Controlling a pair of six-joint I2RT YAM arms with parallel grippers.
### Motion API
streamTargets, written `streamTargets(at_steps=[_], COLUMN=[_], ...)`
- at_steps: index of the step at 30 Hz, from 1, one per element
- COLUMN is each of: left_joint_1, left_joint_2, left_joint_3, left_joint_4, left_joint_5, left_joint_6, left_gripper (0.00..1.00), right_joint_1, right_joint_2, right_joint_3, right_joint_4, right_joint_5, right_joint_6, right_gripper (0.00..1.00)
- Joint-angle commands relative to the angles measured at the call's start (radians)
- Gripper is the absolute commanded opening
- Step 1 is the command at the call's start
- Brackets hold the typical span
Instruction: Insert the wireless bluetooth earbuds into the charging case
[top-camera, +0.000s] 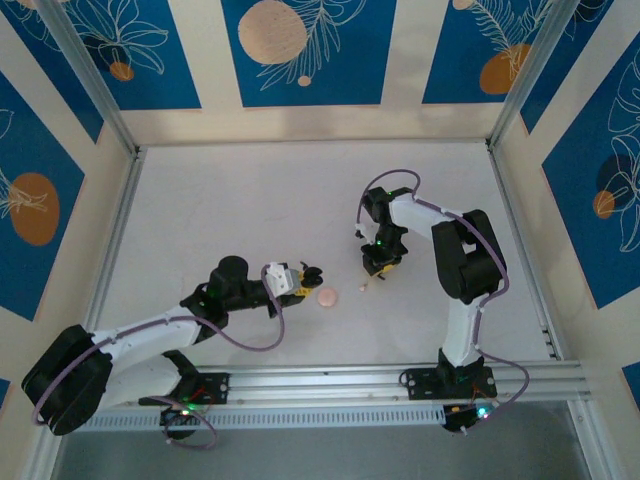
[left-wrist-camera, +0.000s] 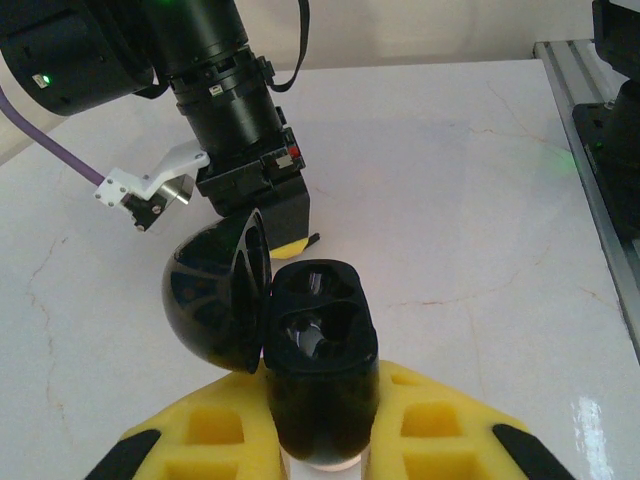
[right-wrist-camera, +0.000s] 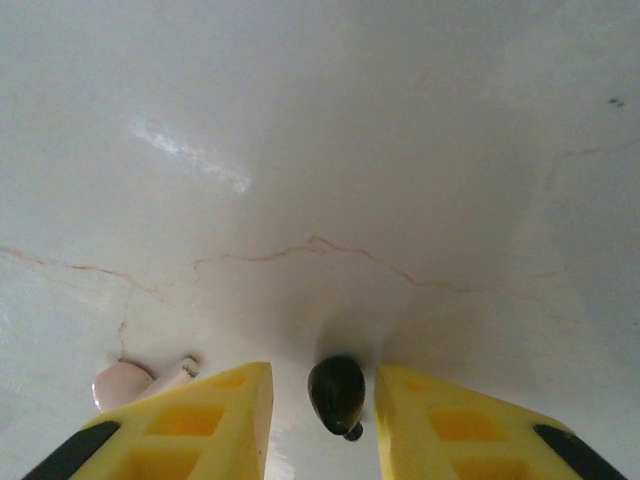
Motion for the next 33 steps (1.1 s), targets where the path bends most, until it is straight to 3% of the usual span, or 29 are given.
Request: streamTargets(at_steps=[1,13,21,28,33], left_joint_1=[0.004,0.004,0.003,0.001,0.0], left_joint_2=[-0.015,-0.012,-0.013,0.026,0.092], left_joint_3=[0.032,0.039,0.04,0.039,0.024], left_joint_4=[-0.011,-0.025,-0.034,0.015,0.174], left_joint_5=[0.028,0.019,0.015,-0.06,-0.108], left_joint_6=[0.014,0.022,0.025,0.018,-0.004], left_gripper=[0.16,0.16,0.16,0.16,0.14], right_joint_1=[0.006,0.007,0.007,-0.003,-0.029], right_joint_2=[0.022,0.037,0.008,-0.133,-0.317], right_joint_3=[0.023,0.026,0.01,-0.053,-0.169], right_joint_4=[-0.031,-0.038,-0.004,0.113,0.286], right_joint_5=[0.0,0.008,0.003,-0.035,-0.125], right_joint_6=[-0.008,-0.001,0.011,0.051,0.131], right_gripper=[0.3,0.29,0.18,0.17,0.17])
